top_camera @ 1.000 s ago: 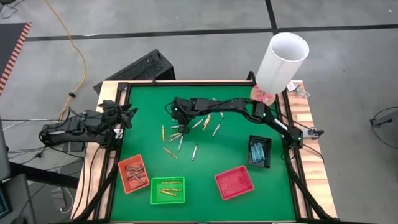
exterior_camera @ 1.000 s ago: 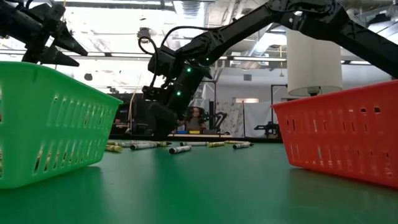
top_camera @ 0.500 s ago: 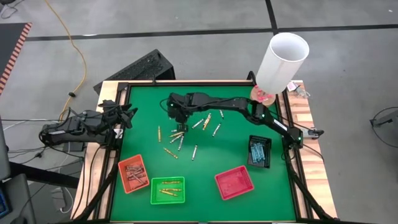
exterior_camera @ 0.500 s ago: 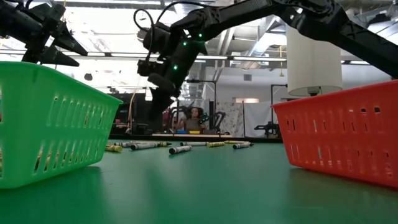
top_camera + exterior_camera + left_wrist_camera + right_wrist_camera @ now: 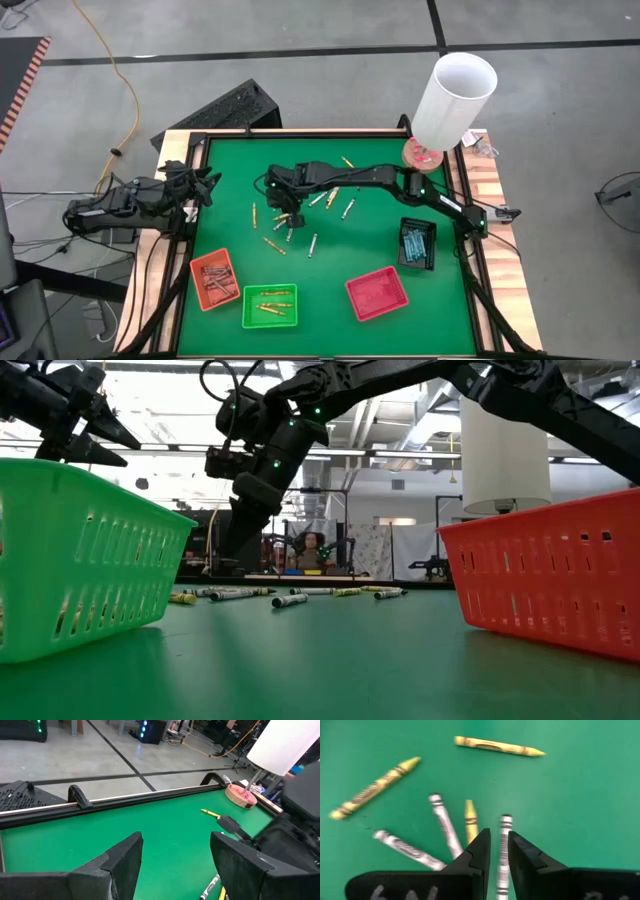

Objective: Sort crayons
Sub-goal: Put the black crayon into the red bin

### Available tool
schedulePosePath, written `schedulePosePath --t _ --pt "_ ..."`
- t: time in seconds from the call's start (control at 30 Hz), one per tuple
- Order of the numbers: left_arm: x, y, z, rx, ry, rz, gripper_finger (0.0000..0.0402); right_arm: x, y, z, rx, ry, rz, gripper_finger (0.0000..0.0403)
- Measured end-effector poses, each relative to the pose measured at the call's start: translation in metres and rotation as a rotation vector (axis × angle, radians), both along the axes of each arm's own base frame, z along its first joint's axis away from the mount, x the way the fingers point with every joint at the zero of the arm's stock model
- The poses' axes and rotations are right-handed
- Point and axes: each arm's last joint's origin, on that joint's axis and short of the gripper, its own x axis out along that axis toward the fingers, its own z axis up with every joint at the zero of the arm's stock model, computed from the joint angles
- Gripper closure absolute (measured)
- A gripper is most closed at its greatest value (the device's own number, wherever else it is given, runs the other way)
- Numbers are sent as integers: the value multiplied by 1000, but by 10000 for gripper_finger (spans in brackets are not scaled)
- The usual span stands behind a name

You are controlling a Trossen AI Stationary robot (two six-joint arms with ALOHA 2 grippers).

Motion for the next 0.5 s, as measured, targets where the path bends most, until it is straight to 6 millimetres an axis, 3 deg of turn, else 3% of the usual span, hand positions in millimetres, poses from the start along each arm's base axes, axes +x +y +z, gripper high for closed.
schedulePosePath --t 0.23,0.37,0.5 --pt "0 0 0 0 0 0 178 1 -17 -10 -2 9 -35 328" --pt "0 0 0 0 1 0 178 5 -15 -33 3 62 -22 328" --pt "0 0 0 0 2 0 178 6 -11 -40 -4 76 -2 328"
